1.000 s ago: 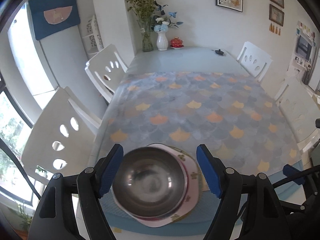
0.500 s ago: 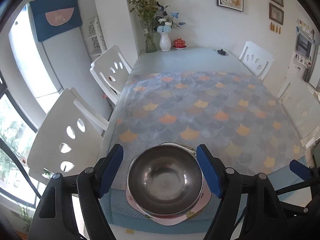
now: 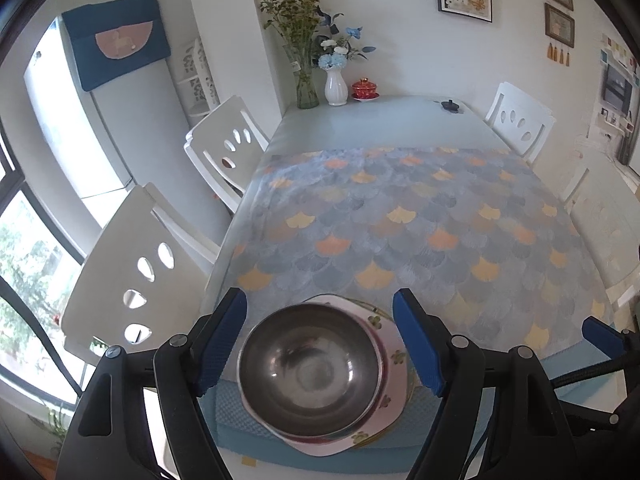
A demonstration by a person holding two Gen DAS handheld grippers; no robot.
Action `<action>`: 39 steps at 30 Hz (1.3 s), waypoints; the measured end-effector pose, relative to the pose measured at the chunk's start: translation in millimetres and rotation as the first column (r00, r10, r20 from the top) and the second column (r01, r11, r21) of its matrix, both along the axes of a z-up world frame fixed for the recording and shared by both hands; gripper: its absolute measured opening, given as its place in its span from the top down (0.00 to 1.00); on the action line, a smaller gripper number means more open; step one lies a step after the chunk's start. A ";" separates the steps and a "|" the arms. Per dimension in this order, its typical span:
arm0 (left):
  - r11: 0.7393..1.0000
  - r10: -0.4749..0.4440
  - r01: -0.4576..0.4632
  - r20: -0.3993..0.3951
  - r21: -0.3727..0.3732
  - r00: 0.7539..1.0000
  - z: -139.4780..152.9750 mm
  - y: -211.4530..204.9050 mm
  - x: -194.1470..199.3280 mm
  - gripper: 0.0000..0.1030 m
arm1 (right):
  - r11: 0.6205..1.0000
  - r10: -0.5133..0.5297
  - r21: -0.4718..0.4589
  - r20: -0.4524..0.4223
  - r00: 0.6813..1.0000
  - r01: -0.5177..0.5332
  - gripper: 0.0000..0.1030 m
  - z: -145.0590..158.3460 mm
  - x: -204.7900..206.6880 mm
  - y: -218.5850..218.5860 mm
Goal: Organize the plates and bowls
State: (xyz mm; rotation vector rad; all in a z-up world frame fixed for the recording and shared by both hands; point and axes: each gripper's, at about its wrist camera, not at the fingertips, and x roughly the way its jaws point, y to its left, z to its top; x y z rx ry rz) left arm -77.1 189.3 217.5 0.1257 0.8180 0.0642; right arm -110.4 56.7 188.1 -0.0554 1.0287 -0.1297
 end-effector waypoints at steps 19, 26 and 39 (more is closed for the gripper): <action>0.999 0.027 -0.026 0.021 -0.036 0.999 25.3 -49.6 28.8 0.28 | 1.000 0.020 0.008 0.059 0.998 -0.021 0.26 33.2 30.5 -54.6; 0.998 0.013 -0.012 0.013 -0.055 1.000 24.2 -59.9 35.6 0.28 | 1.000 -0.006 0.004 0.107 0.994 0.006 0.26 45.4 29.6 -63.2; 0.999 0.021 -0.021 0.003 -0.038 1.000 21.6 -59.9 43.8 0.28 | 1.000 -0.011 0.020 0.121 0.993 0.009 0.26 46.4 40.7 -66.9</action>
